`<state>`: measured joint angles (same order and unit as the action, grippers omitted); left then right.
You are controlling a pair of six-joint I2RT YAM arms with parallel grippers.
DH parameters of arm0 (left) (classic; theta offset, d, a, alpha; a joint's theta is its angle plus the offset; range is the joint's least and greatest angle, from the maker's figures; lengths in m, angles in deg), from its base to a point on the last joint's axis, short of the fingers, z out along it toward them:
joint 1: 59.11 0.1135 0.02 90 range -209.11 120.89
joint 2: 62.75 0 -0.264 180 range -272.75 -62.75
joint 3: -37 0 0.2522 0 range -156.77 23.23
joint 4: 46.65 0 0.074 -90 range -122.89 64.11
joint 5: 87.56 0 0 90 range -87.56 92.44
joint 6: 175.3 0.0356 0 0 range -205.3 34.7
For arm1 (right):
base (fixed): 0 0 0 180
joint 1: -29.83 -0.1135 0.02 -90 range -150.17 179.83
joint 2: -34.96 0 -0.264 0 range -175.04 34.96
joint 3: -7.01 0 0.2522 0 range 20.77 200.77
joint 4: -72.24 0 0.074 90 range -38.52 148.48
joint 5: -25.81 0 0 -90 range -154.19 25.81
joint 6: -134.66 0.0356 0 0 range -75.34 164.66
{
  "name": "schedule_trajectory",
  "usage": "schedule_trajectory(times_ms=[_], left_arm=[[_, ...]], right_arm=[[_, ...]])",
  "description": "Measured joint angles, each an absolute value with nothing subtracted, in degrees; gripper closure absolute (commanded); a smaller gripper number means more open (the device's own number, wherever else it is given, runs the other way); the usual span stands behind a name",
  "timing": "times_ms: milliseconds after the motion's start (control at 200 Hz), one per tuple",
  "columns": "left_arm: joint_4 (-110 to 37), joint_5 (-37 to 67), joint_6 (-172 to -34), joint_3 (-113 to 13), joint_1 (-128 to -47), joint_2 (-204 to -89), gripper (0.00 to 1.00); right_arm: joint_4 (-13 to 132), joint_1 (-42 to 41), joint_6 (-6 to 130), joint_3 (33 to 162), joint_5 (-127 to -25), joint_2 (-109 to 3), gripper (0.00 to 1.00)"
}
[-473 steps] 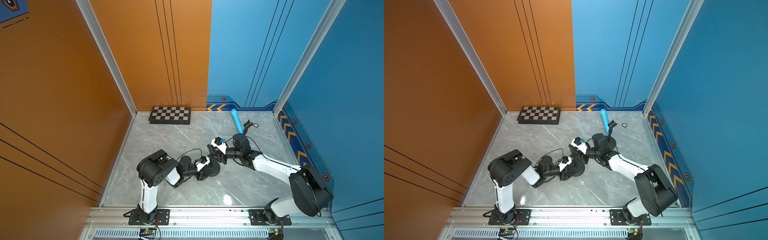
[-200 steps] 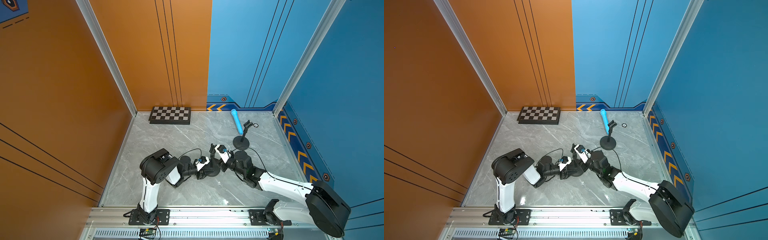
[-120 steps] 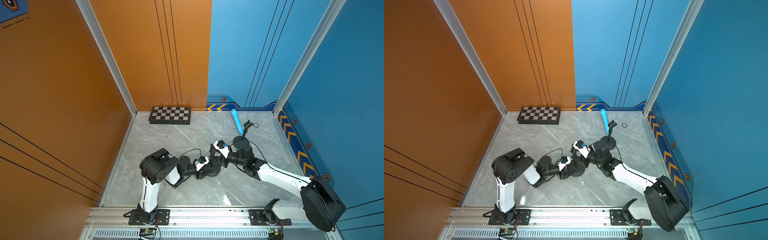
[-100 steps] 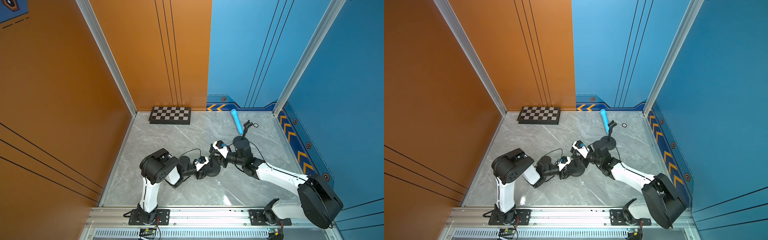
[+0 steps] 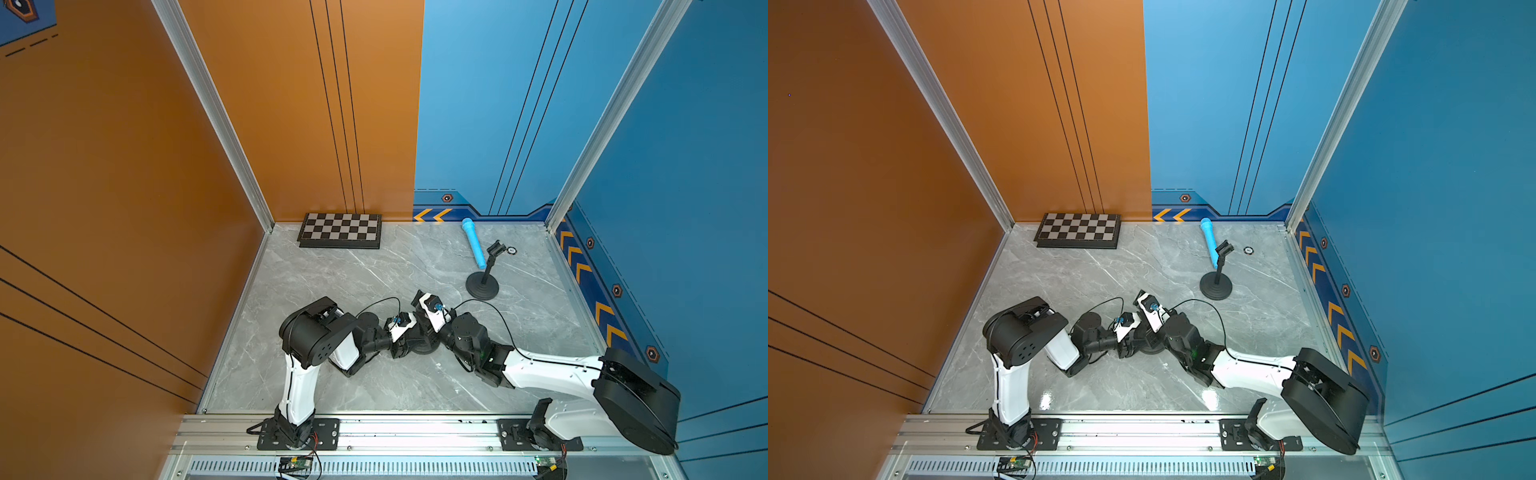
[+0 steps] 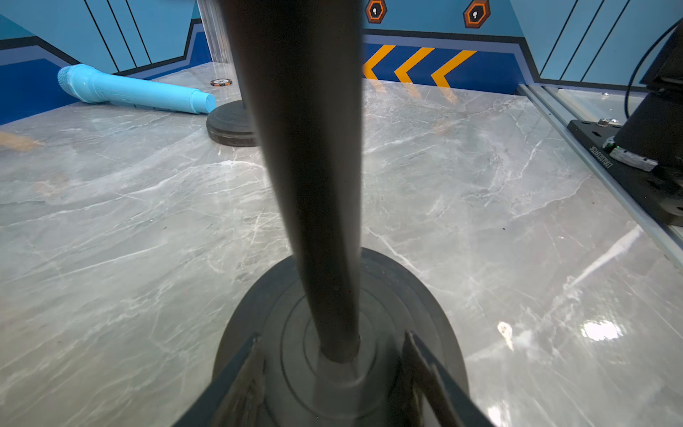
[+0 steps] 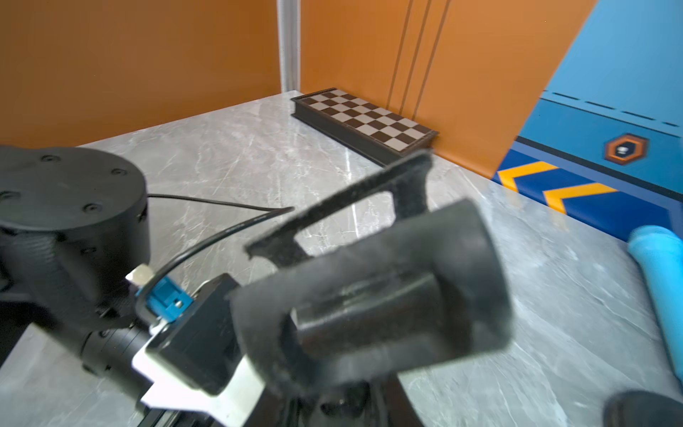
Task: Assemble a microphone stand
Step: Screw the microphone stand pole into the microphone stand base.
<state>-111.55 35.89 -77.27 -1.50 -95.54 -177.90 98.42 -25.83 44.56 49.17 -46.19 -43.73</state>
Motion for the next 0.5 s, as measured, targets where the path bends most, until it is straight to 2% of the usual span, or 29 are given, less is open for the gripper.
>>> schedule_trajectory(times_ms=[135,245,290,400,500], left_arm=[[-111.4,35.5,-77.6,-1.5,-95.5,-178.0,0.39],[-111.4,34.9,-77.8,-1.6,-95.5,-178.1,0.39],[-111.7,34.8,-77.8,-1.7,-95.5,-178.3,0.39],[-111.9,34.6,-77.8,-1.8,-95.5,-178.5,0.39],[-111.8,34.4,-77.5,-1.8,-95.5,-178.5,0.39]], right_arm=[[102.3,-30.3,46.9,50.3,-32.7,-48.3,1.0],[102.9,-30.6,48.2,51.0,-29.6,-49.5,1.0],[102.8,-30.4,48.2,51.0,-29.9,-49.5,0.93],[100.9,-28.6,47.5,51.1,-34.3,-48.1,0.66],[96.0,-24.9,44.1,51.1,-41.5,-44.7,0.53]])
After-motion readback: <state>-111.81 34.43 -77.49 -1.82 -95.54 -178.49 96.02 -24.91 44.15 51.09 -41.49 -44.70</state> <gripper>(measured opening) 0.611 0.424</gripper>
